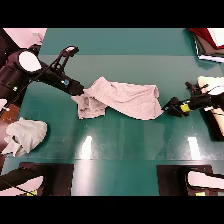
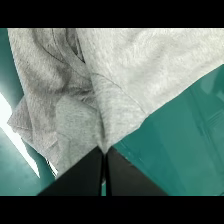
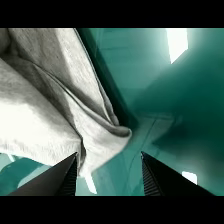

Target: Fold the shirts.

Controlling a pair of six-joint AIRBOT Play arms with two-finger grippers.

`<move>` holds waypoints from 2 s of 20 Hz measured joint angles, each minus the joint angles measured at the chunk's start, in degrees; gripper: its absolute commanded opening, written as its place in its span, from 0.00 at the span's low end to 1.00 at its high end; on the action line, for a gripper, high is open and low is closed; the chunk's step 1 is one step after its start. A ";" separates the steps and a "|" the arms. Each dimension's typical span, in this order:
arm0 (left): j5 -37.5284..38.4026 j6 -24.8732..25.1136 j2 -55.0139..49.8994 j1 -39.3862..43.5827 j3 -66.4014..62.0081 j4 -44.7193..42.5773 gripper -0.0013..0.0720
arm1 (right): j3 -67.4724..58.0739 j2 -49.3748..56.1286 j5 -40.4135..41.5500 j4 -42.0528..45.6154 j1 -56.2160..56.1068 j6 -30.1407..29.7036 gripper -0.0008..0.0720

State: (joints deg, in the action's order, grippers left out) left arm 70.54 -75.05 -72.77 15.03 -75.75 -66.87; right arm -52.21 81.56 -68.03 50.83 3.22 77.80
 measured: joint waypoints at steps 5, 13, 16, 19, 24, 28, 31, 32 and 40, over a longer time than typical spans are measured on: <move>0.83 -0.35 0.07 0.00 -0.02 -0.02 0.05 | 1.84 0.00 4.92 -1.40 -4.50 -0.28 0.03; 2.91 -3.85 8.57 -0.02 -10.51 -6.73 0.05 | -10.51 -14.12 6.27 -2.08 -2.47 -1.64 0.03; 3.65 -4.22 12.96 -0.02 -23.54 -8.41 0.05 | -22.40 -22.23 6.97 -2.10 0.20 -1.79 0.03; 3.78 -4.42 15.69 0.00 -37.68 -7.26 0.05 | -33.94 -29.53 8.63 -0.17 2.58 -1.92 0.03; -0.52 -4.92 20.52 0.00 -47.95 1.53 0.05 | -46.56 -38.42 8.94 4.33 7.65 -1.97 0.03; -2.95 -6.34 22.47 -0.02 -50.45 9.05 0.05 | -52.78 -40.61 3.39 5.99 12.68 -1.46 0.02; -3.32 -7.02 22.67 0.00 -49.72 10.08 0.05 | -57.24 -37.31 -4.85 6.29 14.43 0.79 0.02; -3.48 -7.23 22.34 0.00 -48.22 8.81 0.05 | -58.31 -35.36 -7.72 6.38 14.23 1.73 0.02; 4.57 -9.57 1.62 -0.04 -28.44 -3.21 0.05 | -51.78 -11.10 -22.16 9.46 1.42 7.39 0.02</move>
State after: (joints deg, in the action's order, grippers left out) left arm 75.11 -84.62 -71.16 14.98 -104.18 -70.08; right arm -103.98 70.46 -90.19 60.29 4.64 85.19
